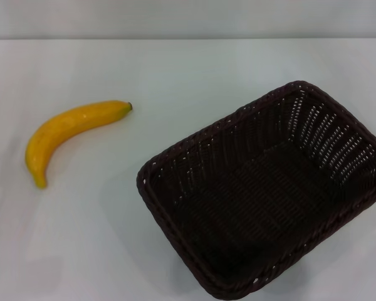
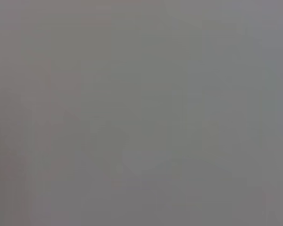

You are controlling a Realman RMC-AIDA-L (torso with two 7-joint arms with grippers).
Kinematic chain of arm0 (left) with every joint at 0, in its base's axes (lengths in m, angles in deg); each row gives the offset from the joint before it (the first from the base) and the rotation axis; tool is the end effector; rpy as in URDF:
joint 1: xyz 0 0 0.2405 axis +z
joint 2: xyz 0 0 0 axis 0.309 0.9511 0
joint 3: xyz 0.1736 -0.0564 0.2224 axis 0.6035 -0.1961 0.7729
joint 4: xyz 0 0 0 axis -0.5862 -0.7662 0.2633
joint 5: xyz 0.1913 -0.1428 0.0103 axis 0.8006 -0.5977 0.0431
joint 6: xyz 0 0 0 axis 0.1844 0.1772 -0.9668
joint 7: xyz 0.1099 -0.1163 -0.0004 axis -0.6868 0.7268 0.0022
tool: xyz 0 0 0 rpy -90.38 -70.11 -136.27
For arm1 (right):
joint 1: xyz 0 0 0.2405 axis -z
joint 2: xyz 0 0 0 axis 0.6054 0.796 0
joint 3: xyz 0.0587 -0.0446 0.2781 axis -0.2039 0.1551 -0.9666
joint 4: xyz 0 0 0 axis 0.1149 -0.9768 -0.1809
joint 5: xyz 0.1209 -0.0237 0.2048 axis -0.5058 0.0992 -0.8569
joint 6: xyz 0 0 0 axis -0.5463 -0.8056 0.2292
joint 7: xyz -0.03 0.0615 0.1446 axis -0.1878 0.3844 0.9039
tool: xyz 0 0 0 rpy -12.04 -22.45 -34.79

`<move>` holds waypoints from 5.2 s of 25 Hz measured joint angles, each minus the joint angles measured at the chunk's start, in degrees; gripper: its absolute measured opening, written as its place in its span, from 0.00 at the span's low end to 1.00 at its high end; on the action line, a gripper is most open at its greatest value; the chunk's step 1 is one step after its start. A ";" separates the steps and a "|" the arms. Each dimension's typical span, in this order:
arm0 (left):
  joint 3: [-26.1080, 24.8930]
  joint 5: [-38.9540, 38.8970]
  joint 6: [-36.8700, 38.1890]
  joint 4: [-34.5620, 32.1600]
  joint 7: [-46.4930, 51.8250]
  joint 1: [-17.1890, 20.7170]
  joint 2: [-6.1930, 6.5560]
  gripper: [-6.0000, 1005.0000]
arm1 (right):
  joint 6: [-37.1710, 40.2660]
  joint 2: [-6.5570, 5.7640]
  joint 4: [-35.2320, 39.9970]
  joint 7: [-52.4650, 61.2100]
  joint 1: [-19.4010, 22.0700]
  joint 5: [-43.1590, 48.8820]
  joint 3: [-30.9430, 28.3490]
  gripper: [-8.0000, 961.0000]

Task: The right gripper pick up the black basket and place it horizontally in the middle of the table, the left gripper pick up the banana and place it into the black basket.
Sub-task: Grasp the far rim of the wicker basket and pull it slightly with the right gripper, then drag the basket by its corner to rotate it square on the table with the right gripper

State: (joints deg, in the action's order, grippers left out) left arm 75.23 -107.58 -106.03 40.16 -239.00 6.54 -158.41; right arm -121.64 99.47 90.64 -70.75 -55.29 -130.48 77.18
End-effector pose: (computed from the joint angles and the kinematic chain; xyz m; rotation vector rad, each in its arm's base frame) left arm -0.4217 0.2602 0.0926 -1.0355 -0.3210 -0.9786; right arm 0.3152 0.3883 0.2130 -1.8833 0.6332 0.7529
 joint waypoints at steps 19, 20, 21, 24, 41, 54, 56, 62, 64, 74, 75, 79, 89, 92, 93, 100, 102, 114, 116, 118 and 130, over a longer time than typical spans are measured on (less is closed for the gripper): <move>-0.42 -0.04 -0.09 1.24 3.03 0.83 -0.19 0.89 | -35.56 -11.16 0.36 40.09 -31.96 48.74 8.83 0.86; -0.43 -0.03 -0.08 1.24 3.03 0.85 -0.19 0.89 | -36.69 -11.25 -0.99 40.10 -33.11 49.22 9.77 0.86; -0.43 0.00 -0.06 1.25 3.03 0.84 -0.18 0.89 | -37.68 -11.33 -2.90 40.43 -34.23 49.57 11.95 0.86; -0.44 0.00 0.06 1.25 3.05 0.90 -0.19 0.89 | -37.91 -11.38 -6.43 42.34 -35.86 51.10 16.71 0.85; -0.44 0.01 1.96 1.19 2.90 0.16 0.07 0.89 | -35.11 -1.59 -11.76 44.69 -40.70 64.42 20.38 0.81; -0.44 0.00 3.15 1.14 2.69 0.21 0.11 0.89 | -27.90 0.64 -19.56 46.96 -43.52 68.04 24.97 0.78; -0.44 -0.01 3.46 1.07 2.68 0.21 0.12 0.89 | -27.08 0.69 -20.82 47.02 -43.88 68.05 25.89 0.78; -0.44 -0.01 4.12 0.97 2.65 0.12 0.12 0.89 | -25.81 0.73 -21.62 47.25 -43.76 68.07 27.01 0.76; -0.44 -0.01 4.41 0.87 2.64 -0.04 0.12 0.89 | -25.73 0.78 -21.82 46.86 -43.47 68.03 27.08 0.76; -0.44 0.00 4.84 0.75 2.63 -1.00 0.11 0.89 | -25.45 0.99 -24.45 46.01 -43.69 67.42 27.96 0.39; -0.44 0.00 4.82 0.75 2.63 -1.01 0.11 0.89 | -25.20 1.00 -24.35 46.02 -43.69 67.39 27.96 0.35; -0.89 0.00 4.42 0.55 2.69 -0.92 0.11 0.89 | -24.93 1.01 -23.83 46.26 -43.95 67.29 27.94 0.24; -10.73 -0.02 2.90 -2.48 5.07 -2.22 0.05 0.89 | -23.41 -0.02 -23.64 61.26 -44.65 67.45 24.70 0.16; -13.21 -0.01 2.69 -2.59 4.94 -3.26 0.38 0.89 | -23.02 0.17 -23.45 66.11 -44.42 67.52 20.29 0.16; -13.64 -0.02 2.79 -2.65 4.90 -3.45 0.62 0.89 | -23.03 0.24 -23.09 67.23 -44.11 67.39 19.04 0.16; -17.11 -0.07 6.90 -3.11 3.86 -3.83 2.84 0.89 | -25.01 1.00 -16.63 76.81 -39.74 65.58 18.16 0.14; -18.67 -0.07 7.60 -3.21 3.82 -3.94 2.86 0.89 | -25.31 1.05 -16.39 77.94 -39.10 64.41 19.00 0.14; -19.60 0.11 9.44 -3.28 3.89 -5.14 3.66 0.89 | -24.25 1.49 -10.90 82.23 -35.44 61.97 32.95 0.14; -19.62 0.11 9.71 -3.28 3.85 -5.15 3.66 0.89 | -24.61 1.27 -9.46 82.68 -34.83 61.53 33.28 0.14; -19.53 0.12 10.24 -3.29 3.76 -5.15 3.66 0.89 | -24.96 1.11 -9.23 82.39 -34.63 60.21 33.06 0.14; -19.13 0.35 10.72 -3.29 4.29 -5.15 3.17 0.89 | -28.74 -0.04 -7.41 81.94 -35.19 57.85 32.00 0.28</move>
State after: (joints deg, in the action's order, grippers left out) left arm 56.10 -107.24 -95.31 36.88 -234.71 1.39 -155.24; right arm -150.38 99.43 83.23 11.19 -90.48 -72.64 109.18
